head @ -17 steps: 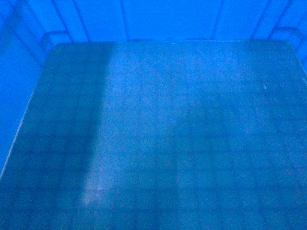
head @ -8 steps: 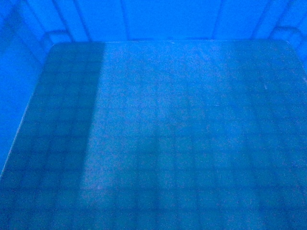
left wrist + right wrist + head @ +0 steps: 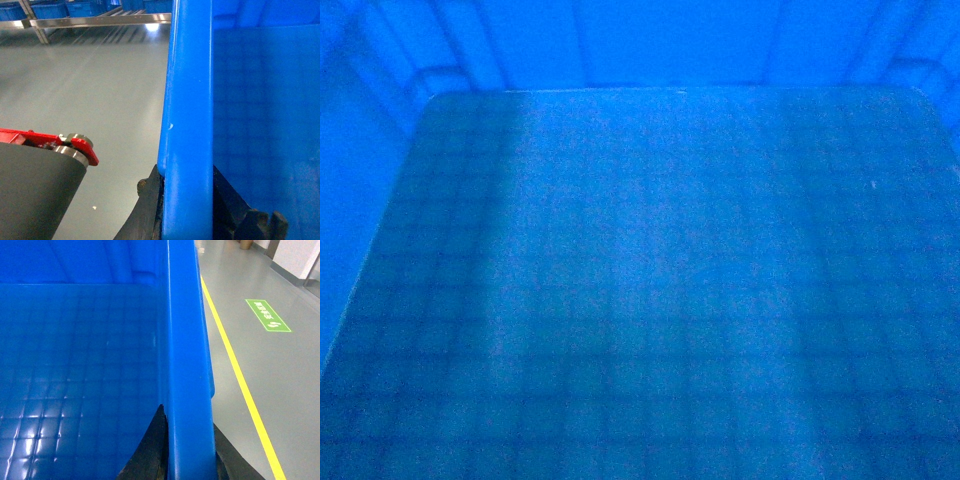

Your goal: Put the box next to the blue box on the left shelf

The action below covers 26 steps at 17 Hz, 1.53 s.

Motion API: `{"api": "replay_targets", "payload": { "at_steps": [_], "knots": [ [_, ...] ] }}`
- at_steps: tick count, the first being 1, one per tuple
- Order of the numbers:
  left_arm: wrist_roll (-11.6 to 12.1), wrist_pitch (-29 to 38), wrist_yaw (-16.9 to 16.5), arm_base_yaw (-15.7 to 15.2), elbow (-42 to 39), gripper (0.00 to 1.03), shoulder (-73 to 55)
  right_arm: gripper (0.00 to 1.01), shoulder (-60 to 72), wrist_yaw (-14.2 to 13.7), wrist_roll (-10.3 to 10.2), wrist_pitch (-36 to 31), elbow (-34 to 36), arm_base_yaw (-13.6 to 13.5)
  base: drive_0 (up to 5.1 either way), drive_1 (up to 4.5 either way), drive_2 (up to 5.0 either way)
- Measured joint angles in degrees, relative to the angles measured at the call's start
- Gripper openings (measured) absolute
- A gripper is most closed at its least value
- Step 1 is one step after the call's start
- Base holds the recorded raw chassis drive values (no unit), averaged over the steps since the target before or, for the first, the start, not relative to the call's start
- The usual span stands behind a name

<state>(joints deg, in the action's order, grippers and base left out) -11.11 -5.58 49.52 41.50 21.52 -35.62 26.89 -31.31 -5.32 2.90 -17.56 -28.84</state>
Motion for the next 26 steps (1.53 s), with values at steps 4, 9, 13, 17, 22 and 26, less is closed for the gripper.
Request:
{"api": "replay_targets", "payload": {
  "at_steps": [4,9,13,17,22,26],
  "knots": [
    [0.0,0.02,0.0,0.0,0.0,0.16,0.0,0.1,0.0,-0.02,0.02,-0.04,0.0,0.0,-1.6,-1.56,-1.6],
    [0.0,0.02,-0.09,0.0,0.0,0.16,-0.02,0.1,0.0,-0.15,0.02,0.04,0.0,0.02,-1.6,-1.56,-1.6],
    [0.13,-0.04,-0.02,0.0,0.0,0.16,0.09,0.1,-0.04,-0.17,0.07,-0.07,0.0,0.0,-0.8,1.17,-2.8],
    [0.17,0.0,-0.04,0.0,0.0,0.16,0.09,0.1,0.02,-0.11,0.02,-0.02,0.0,0.0,-0.1,3.9,-4.1],
    [0.17,0.02,0.0,0.0,0.0,0.16,0.09,0.1,0.0,-0.13,0.04,-0.02,0.0,0.0,0.0,4.03,-4.0],
    [0.15,0.07,-0.04,0.0,0.0,0.15,-0.02,0.1,0.0,-0.15,0.04,-0.04,0.0,0.0,0.1,4.12,-3.9]
  ]
}}
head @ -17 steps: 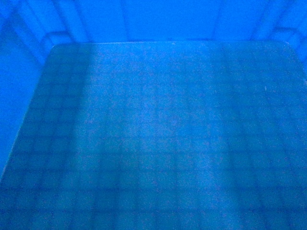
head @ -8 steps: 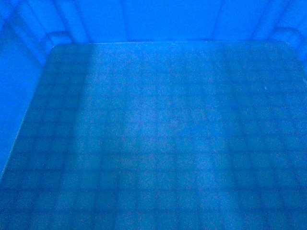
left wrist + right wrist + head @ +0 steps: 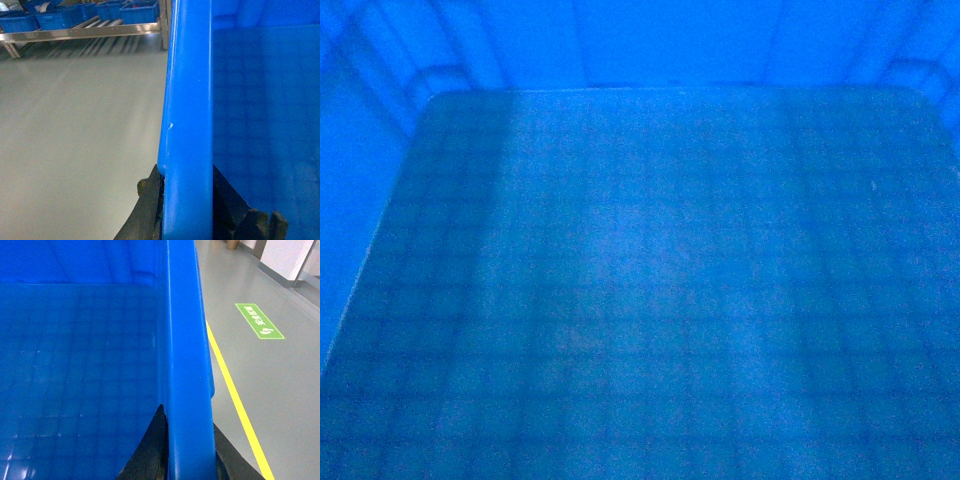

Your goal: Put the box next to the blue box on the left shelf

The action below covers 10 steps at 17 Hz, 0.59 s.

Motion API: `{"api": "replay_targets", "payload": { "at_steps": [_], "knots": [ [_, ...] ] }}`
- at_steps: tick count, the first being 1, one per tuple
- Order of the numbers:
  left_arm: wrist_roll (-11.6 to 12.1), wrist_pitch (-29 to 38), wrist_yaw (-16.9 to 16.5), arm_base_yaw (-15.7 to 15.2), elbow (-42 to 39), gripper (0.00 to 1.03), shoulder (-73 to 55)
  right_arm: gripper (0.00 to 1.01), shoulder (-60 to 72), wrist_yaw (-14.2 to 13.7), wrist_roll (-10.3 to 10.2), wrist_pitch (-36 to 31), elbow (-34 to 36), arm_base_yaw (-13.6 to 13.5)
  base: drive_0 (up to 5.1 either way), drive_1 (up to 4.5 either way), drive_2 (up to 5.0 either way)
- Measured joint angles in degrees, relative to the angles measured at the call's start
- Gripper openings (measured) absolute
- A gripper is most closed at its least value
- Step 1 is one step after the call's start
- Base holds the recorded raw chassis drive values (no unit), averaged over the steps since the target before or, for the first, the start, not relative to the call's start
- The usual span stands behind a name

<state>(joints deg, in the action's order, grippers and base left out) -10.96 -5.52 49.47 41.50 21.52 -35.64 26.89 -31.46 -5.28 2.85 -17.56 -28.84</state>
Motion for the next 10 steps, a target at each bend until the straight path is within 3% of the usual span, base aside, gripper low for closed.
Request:
{"api": "replay_targets", "payload": {
  "at_steps": [10],
  "knots": [
    [0.07,-0.09,0.02,0.0,-0.02,0.15,0.11,0.1,0.04,0.09,0.0,-0.04,0.02,0.0,0.1,4.13,-3.9]
  ]
}}
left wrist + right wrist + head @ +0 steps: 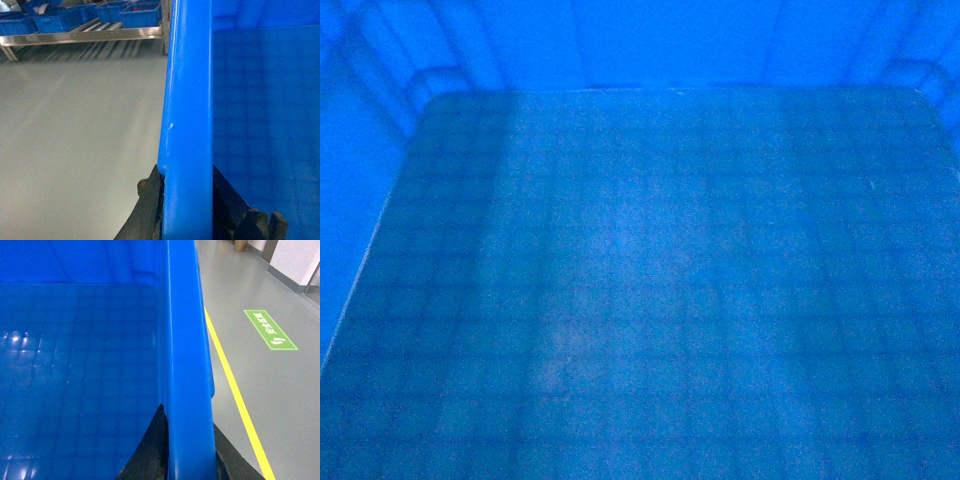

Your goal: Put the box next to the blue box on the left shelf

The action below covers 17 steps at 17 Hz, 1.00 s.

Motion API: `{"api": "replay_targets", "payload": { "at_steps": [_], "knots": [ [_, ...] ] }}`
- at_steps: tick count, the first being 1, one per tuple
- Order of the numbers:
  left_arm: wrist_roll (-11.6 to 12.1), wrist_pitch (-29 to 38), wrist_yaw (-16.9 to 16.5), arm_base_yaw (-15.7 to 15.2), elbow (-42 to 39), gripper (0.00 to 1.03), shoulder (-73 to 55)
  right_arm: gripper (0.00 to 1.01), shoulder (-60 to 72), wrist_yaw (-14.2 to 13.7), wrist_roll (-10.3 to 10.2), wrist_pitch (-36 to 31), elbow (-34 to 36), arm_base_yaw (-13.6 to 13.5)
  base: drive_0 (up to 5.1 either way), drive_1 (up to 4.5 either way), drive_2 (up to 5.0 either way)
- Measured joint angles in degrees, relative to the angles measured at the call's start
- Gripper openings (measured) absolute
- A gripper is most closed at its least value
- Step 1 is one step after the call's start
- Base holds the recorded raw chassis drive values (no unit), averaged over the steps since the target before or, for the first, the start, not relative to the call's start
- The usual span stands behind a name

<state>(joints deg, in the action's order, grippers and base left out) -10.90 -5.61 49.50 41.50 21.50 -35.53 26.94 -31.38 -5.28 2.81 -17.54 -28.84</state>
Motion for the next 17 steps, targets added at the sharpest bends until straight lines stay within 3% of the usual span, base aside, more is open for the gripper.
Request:
{"api": "replay_targets", "payload": {
  "at_steps": [17],
  "knots": [
    [0.09,0.02,-0.09,0.0,0.0,0.15,-0.07,0.1,-0.07,-0.13,0.0,0.17,0.0,0.0,-0.1,3.92,-4.1]
  ]
}}
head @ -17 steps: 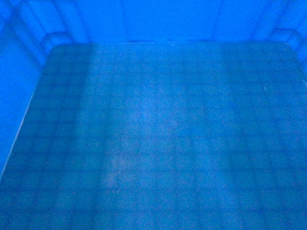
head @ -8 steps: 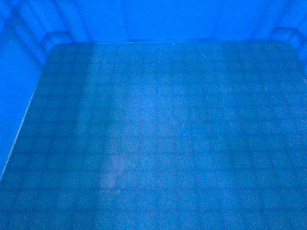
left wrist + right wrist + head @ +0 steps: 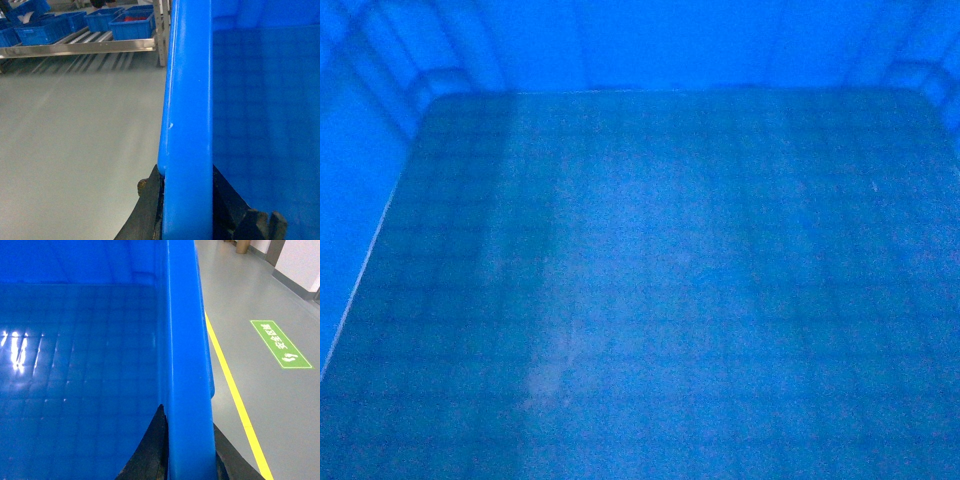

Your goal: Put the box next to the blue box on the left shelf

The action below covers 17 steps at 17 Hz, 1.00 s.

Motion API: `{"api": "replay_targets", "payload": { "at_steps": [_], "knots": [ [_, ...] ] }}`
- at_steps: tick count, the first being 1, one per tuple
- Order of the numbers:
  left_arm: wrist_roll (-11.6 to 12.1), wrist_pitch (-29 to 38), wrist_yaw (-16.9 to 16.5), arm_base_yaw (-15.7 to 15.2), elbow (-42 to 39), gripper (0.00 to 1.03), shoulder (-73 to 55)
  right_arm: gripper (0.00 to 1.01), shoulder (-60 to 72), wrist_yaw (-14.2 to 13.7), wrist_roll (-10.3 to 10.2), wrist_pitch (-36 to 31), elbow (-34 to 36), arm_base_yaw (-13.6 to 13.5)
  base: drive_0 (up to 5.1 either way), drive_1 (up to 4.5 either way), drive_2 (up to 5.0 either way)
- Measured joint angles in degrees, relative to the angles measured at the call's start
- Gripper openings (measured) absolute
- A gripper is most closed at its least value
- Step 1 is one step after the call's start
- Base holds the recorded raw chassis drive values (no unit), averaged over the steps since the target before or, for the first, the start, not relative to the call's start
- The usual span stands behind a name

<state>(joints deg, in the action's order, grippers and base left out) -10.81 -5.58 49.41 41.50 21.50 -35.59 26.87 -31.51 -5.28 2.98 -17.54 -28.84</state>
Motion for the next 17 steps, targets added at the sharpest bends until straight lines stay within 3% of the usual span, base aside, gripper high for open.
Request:
{"api": "replay_targets", "payload": {
  "at_steps": [17],
  "knots": [
    [0.04,0.13,0.02,0.0,0.0,0.15,0.07,0.1,0.02,0.07,-0.02,-0.17,0.07,0.0,0.1,4.1,-4.0]
  ]
}}
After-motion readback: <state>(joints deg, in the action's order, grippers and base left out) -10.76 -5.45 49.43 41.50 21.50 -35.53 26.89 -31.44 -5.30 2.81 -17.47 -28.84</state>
